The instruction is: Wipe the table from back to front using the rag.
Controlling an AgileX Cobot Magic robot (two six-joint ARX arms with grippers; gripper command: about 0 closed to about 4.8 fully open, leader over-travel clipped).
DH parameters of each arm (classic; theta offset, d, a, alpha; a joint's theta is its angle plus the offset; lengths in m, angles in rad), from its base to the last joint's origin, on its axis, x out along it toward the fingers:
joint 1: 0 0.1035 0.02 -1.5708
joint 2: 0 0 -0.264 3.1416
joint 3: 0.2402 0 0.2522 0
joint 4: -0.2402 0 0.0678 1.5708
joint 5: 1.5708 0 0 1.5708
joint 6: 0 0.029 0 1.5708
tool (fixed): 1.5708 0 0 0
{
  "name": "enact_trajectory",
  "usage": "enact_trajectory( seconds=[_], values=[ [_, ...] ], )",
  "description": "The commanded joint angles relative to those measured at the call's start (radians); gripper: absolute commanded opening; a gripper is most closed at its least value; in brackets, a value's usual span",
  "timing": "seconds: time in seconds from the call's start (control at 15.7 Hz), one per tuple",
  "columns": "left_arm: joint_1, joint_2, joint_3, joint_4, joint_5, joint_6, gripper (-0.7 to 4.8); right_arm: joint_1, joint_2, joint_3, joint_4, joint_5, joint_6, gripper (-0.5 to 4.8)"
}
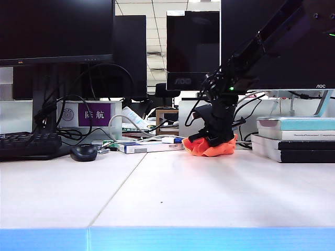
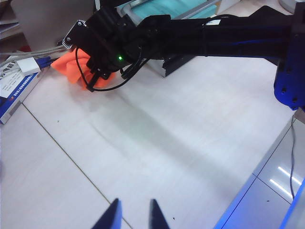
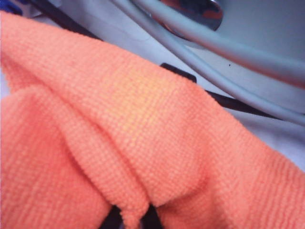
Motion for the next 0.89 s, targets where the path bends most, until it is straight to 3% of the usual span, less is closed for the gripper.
enact_trajectory(
  seconds=[0.06,0.13,0.64,0.89],
  values=[
    [-0.001,-0.003,0.006,-0.002,0.005,0.0,0.84,-0.001,0.016,-0.005,-0.007,-0.002,-0.004,-0.06],
    [-0.001,-0.003,0.006,-0.003,0.005,0.0,0.84,0.008,-0.001,-0.005,-0.042,-0.006,-0.021,1.99],
    [-0.001,-0.003,0.006,-0.027,0.004,0.0,0.84,0.034,-0.121,-0.005,-0.17,-0.009,-0.018,1.98],
    [-0.001,-0.002,0.006,-0.027,0.005,0.003,0.84,0.067,-0.182,-0.005,-0.275,-0.063,0.007,1.98]
  ],
)
